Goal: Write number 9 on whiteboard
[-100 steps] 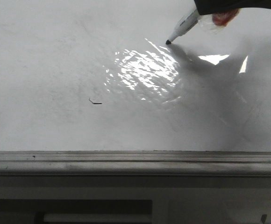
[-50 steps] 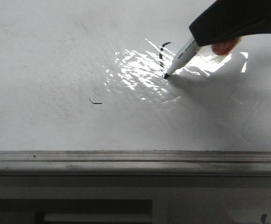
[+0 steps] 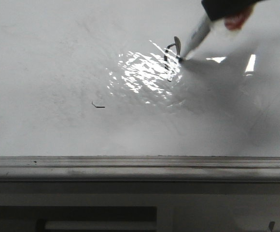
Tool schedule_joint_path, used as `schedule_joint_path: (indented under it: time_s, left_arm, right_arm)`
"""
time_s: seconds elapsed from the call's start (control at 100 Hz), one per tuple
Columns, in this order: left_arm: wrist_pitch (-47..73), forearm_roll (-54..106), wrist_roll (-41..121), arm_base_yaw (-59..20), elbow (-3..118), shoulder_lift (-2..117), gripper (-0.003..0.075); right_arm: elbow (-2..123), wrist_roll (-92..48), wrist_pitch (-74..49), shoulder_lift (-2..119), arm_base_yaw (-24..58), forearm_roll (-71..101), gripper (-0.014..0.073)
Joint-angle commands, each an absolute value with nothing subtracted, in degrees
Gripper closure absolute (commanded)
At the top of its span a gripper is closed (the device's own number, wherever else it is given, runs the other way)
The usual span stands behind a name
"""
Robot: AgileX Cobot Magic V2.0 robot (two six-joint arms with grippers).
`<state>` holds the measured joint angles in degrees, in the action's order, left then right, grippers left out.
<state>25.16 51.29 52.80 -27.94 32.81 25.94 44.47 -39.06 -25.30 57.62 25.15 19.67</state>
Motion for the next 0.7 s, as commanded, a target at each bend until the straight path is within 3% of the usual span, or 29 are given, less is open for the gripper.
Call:
schedule_joint_path:
  time_s: [0.0,0.23,0.48,0.55,0.69]
  left_arm:
    - [22.8,53.3,52.2,-27.8,34.1,26.2,0.0741]
    - [23.1,53.4,52.2,-27.8,32.4,26.2,0.0741]
    - [23.7,53.6,52.3,-27.8,31.9,27.0,0.0722]
    - [26.2,53.6,53.6,-27.8,32.1,29.0,0.0628]
    - [35.3,57.2,60.3,-27.8,33.5,37.2,0.0319]
  right_arm:
    - [43.8,-39.5,-29.4,57.1,24.6,22.0,0.0634]
    - [39.3,-39.5,-25.4,53.6,24.6,23.4,0.0635]
    - [47.2,-40.2,-29.6,47.6,26.4,25.6,0.0635]
    - [49.8,-40.4,-33.0,47.3,28.1,25.6,0.0636]
    - [52.3,-41.3,-39.3,49.3,32.7,25.6,0.0635]
